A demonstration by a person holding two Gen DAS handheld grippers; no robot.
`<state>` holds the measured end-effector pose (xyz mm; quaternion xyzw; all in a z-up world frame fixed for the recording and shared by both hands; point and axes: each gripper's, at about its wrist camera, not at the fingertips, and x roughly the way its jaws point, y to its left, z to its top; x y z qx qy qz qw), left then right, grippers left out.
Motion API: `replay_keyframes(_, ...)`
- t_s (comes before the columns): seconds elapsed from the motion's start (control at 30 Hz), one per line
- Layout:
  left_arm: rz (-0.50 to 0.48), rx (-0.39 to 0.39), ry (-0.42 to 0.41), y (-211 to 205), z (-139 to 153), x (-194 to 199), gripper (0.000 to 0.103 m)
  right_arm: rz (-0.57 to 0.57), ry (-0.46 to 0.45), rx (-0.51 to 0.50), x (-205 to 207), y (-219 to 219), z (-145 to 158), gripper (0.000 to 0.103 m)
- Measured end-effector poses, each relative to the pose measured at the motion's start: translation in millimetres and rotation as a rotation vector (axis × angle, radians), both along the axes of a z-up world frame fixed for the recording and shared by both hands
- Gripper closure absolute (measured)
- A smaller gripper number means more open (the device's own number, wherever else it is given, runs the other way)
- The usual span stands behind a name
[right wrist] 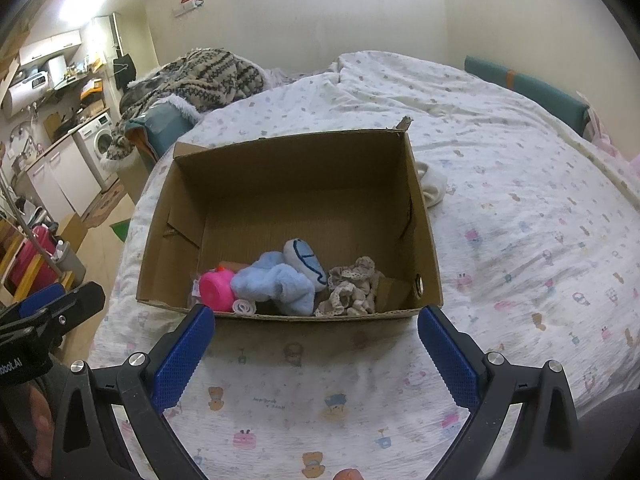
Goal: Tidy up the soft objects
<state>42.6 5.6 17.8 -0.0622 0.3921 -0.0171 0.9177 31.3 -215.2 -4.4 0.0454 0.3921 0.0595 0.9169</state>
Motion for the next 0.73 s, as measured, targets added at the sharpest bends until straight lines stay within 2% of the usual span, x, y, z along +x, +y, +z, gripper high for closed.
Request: replay_keyframes(0.73, 0.001, -0.001, 0.01, 0.7, -4.3, 0.2, 0.001, -0.001, -0.003, -0.001, -0.1, 0.0, -0.1, 0.0)
